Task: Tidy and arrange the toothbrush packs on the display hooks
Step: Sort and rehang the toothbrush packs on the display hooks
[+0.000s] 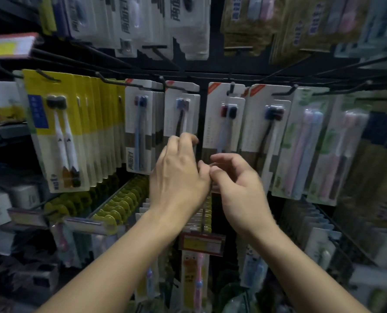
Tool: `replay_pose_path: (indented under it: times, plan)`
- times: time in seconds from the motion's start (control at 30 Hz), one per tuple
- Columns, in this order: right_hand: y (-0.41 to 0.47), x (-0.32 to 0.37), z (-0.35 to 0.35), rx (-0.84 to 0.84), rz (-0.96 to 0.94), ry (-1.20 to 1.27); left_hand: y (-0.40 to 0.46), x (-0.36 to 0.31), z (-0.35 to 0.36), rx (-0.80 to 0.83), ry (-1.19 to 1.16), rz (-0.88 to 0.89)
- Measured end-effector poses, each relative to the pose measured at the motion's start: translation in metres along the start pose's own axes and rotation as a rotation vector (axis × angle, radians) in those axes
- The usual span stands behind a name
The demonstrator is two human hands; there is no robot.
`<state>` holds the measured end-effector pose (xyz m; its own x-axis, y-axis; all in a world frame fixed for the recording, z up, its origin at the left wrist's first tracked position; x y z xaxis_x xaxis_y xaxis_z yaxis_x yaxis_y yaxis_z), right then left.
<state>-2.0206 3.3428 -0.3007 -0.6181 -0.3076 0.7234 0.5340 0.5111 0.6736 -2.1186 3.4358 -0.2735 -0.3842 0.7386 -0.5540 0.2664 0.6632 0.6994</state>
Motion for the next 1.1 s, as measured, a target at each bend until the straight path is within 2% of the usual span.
replay_pose_path:
  times: [0.13, 0.3, 0.4, 0.53, 0.73, 0.97, 1.1]
  plan:
    - [-0.008, -0.002, -0.033, -0.131, -0.090, -0.146, -0.009, -0.013, 0.014, 0.019, -0.043, -0.011]
    - [-0.019, -0.009, -0.068, -0.287, -0.163, -0.501, -0.016, -0.014, 0.032, -0.013, -0.092, -0.082]
    - [-0.020, -0.014, -0.075, -0.318, -0.164, -0.657, -0.013, -0.014, 0.038, -0.038, -0.085, -0.113]
    - [-0.014, -0.020, -0.074, -0.285, -0.068, -0.783, -0.004, -0.016, 0.042, -0.036, -0.079, -0.127]
    - [-0.009, -0.031, -0.065, -0.226, 0.070, -0.677, -0.004, -0.009, 0.057, 0.003, -0.134, -0.214]
    - [-0.004, -0.035, -0.063, -0.269, 0.104, -0.606, -0.007, -0.003, 0.060, -0.002, -0.143, -0.219]
    - [-0.004, -0.033, -0.062, -0.257, 0.151, -0.580, -0.008, -0.003, 0.058, 0.032, -0.252, -0.256]
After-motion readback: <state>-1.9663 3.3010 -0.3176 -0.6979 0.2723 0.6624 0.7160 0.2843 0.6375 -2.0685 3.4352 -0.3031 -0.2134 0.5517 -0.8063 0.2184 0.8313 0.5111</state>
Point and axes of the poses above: each hand's wrist, its own y-axis towards the middle knuckle, its own z-axis out of the palm, x = y × z, the point moved 5 cm from there along y, towards the middle knuckle, and after that the axes turned 10 degrees about -z, right-handed, at the moved point
